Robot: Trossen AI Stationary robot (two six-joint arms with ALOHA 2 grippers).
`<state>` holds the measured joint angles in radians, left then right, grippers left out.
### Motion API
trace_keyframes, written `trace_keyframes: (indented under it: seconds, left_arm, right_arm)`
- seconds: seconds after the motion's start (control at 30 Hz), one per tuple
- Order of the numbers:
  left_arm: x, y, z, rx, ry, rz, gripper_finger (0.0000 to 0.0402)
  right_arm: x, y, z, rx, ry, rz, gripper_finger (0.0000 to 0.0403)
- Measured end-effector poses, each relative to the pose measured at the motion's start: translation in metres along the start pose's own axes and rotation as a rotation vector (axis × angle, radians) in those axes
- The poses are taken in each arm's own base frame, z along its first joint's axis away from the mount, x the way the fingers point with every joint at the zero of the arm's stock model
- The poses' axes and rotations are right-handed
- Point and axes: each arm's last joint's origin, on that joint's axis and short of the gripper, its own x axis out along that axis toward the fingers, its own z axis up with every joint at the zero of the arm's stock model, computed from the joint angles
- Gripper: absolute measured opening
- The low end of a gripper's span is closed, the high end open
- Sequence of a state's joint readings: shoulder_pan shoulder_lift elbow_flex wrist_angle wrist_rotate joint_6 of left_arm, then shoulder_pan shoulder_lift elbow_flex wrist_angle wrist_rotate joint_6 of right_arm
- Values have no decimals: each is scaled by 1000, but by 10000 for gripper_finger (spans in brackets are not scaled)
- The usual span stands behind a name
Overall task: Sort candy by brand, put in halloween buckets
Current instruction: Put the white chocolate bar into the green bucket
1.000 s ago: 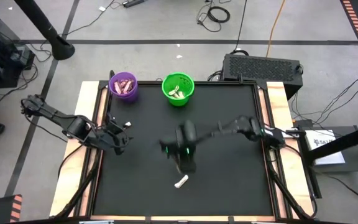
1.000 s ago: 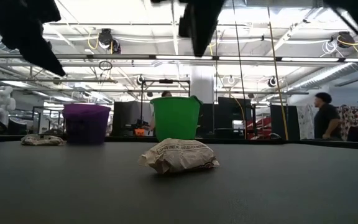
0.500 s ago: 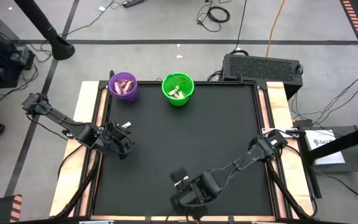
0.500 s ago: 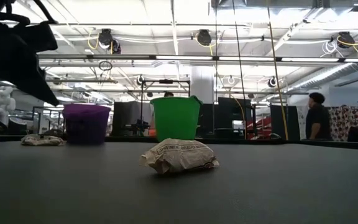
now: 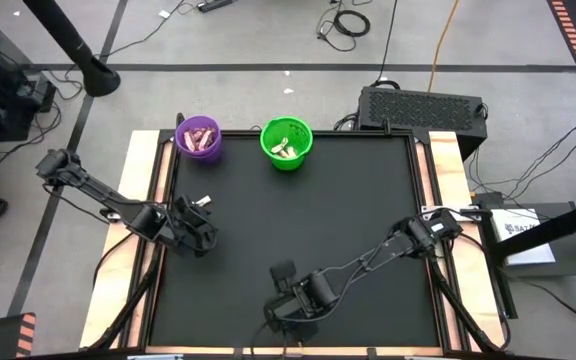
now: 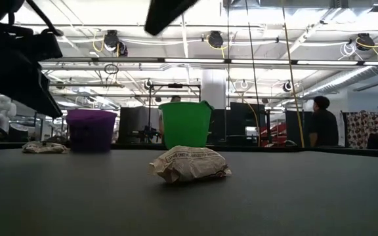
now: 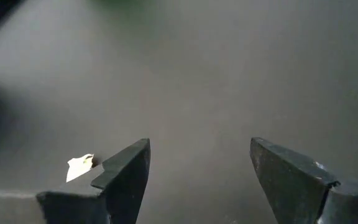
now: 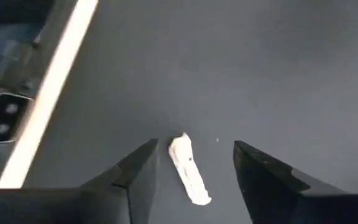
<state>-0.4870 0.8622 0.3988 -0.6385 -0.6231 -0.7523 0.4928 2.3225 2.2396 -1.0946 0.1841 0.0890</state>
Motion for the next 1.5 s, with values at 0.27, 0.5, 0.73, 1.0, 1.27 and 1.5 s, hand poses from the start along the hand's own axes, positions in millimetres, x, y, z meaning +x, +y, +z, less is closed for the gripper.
trace_keyframes:
  seconds: [0.27,0.5,0.73,1.0,1.27,1.5]
  left_arm:
    - [6,-4,-2,27,32,23,283]
    - [11,-7,-6,50,86,20,283]
    - [16,-11,-6,57,92,26,283]
    - [17,-12,-7,73,99,33,283]
    - [17,-12,-7,67,93,29,283]
    - [17,-12,-6,66,92,30,283]
  right_arm:
    - [24,0,-14,28,69,1,228]
    - [41,4,-17,57,40,52,220]
    - [64,2,-38,52,134,34,212]
    - [73,-8,-38,74,100,28,212]
    - [74,-13,-39,61,115,30,176]
    - [74,-12,-39,10,118,62,32]
